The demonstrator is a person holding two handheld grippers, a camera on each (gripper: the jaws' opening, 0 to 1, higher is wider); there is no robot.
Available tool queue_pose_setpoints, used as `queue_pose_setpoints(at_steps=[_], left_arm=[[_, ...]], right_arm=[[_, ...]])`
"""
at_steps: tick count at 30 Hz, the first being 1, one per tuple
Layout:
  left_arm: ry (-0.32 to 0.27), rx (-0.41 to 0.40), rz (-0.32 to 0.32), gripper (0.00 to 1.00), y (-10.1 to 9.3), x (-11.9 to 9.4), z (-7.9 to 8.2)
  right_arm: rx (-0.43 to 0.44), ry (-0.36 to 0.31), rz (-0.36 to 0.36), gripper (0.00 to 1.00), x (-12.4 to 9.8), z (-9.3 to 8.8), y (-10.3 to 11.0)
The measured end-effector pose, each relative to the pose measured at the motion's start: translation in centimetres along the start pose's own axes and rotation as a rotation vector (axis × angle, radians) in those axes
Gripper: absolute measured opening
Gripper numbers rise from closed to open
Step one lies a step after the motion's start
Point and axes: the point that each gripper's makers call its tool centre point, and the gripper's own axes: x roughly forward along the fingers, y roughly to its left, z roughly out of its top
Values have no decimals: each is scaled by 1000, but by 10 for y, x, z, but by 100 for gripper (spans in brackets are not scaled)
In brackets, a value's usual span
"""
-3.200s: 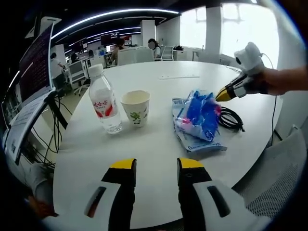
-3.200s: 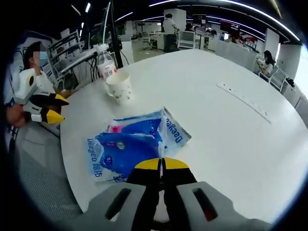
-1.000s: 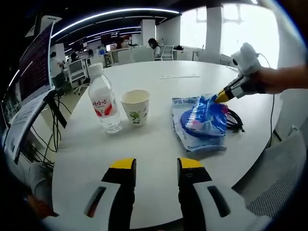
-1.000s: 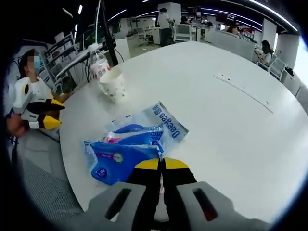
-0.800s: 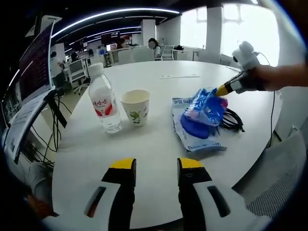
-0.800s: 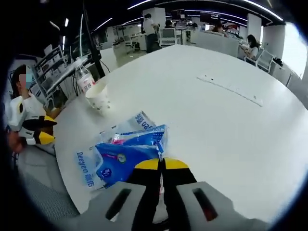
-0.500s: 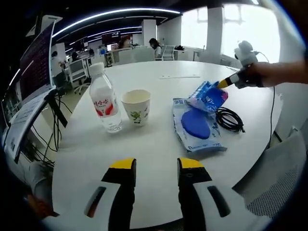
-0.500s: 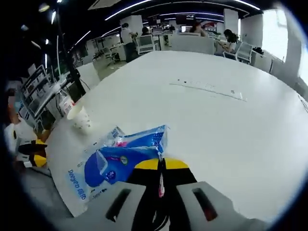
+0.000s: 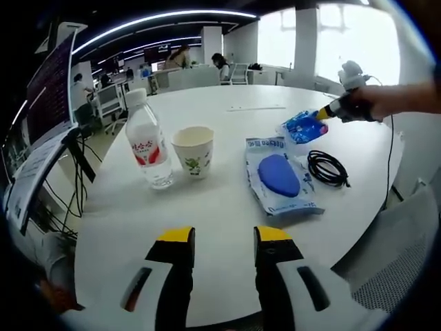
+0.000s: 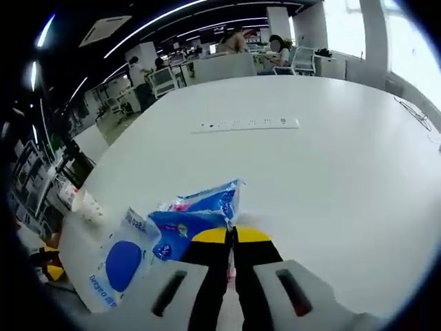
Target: Arrange the tabletop items into an orderly group along one side of the table until the central work area is clear of visible clutter.
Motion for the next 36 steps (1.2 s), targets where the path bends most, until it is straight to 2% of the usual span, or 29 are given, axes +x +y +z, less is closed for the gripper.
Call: queue_pose_setpoints(at_steps=[7,26,36], left_arm=[[13,10,-4,33,-1,1,-1],[41,28,2,33,-3,3,-6],[44,29,6,33,-2,4,-7]], right_arm=[[33,13,-23,0,-2,-7,-12],[5,54,-23,1,10,-17,-39],[-31,57,-21,2,7,-17,-44]])
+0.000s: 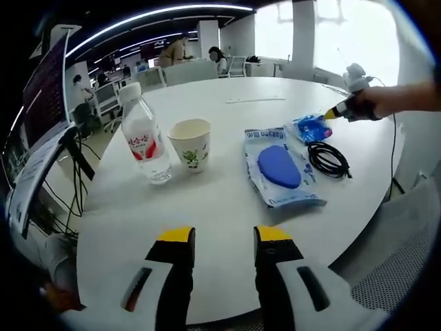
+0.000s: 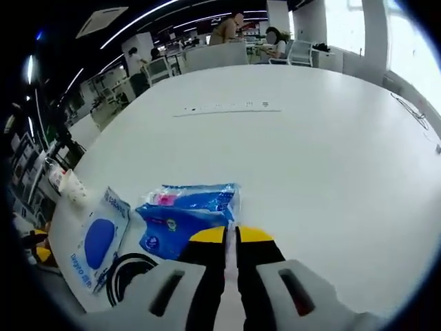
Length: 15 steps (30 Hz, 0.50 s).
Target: Arrange the tabletop items into an orderly group along one side of the table until the central work area is clear of visible clutter.
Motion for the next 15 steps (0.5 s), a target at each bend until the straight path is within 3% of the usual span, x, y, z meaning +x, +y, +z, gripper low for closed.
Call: queue_pose_setpoints(at_steps=[15], left_arm=[[1,8,-1,33,-1,0,0]], right_arm=[[-24,-1,10,5,-11,-8,1]])
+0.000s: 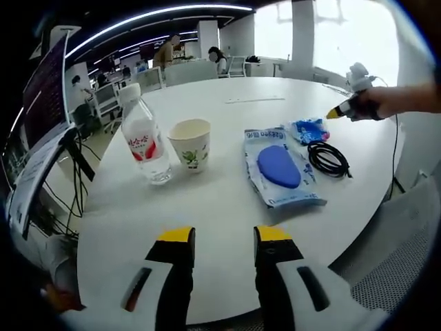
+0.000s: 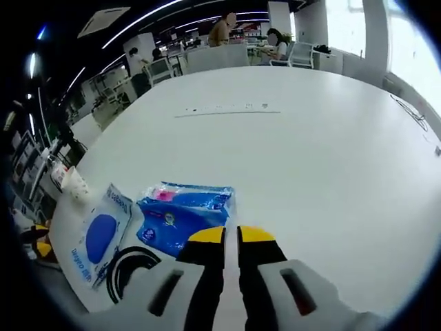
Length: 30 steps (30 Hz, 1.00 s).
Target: Arrange the tabletop items into an orderly group along one side of the table until the central work area is clear of visible clutter.
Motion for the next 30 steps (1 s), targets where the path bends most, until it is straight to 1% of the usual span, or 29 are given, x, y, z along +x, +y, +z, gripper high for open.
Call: queue_pose_setpoints(at_steps=[4,5,8,16,20,25,27,30], left_arm=[[-2,5,-4,33,-1,0,0],[-2,5,-5,33,-1,1,0],[-2,7,-7,33,-1,1,0],[-2,17,-14,32,-5,2,0],[3,23,-31,32,-8,3,-1],[7,39,-44,32,-13,4,0],[7,45,-45,32,-13,4,0],[7,46,-47,32,-14,4,1]], right_arm=[[-41,-5,14,6,-5,-7,9],[-45,-4,17,7,-2,-8,8],[-57,-3,25,8,-2,-15,12],[-99,3,43,9,11,-28,10],[-125,10,60,10,18,-34,11],[-165,12,86,10,19,-41,22],[-169,23,109,10,18,-47,32],[-213,38,126,11,18,-54,42]])
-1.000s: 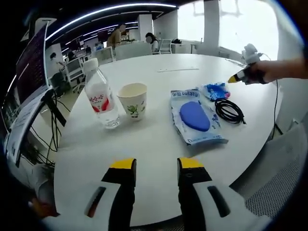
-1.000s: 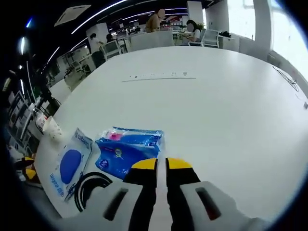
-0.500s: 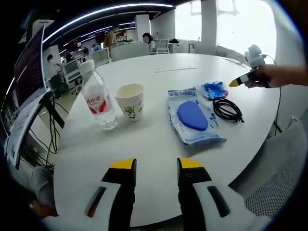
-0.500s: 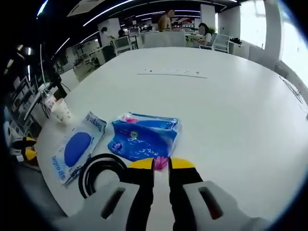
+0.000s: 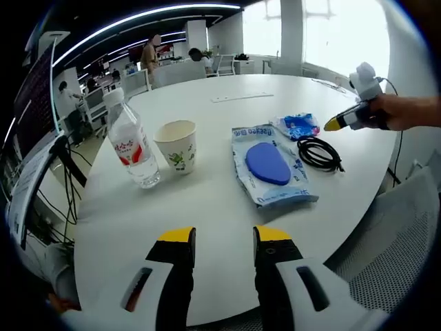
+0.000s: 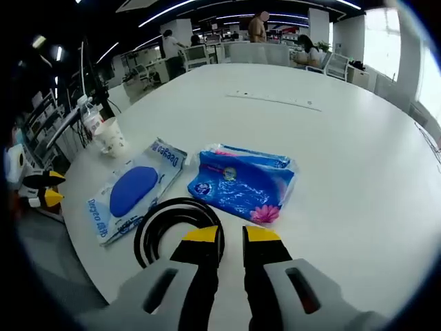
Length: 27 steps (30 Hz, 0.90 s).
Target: Arrange the tabletop items into an orderly group along one side of the table until the central work area is clear of visible clutter.
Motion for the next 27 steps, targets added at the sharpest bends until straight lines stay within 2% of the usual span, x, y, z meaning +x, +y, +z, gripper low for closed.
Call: queue_pose_setpoints(at_steps=[5,8,14,17,21,27], left_arm=[[1,10,16,32,3,-1,1],[2,26,13,32,-1,-1,2],[11,46,-5,32,-6,0,2],[7,-27,-18,32,-10,1,2],[17,-14,-25,31,-19,3,2],[27,-76,-73,31,-44,9,1]], right_arm=[[-34,-2,35,11,-3,2,21],[-89,-5,61,11,-4,8,35],[-136,-8,86,12,-1,20,47],[-156,-2,99,13,4,25,51],[-194,2,125,14,10,35,61],[-275,17,176,19,25,50,77]])
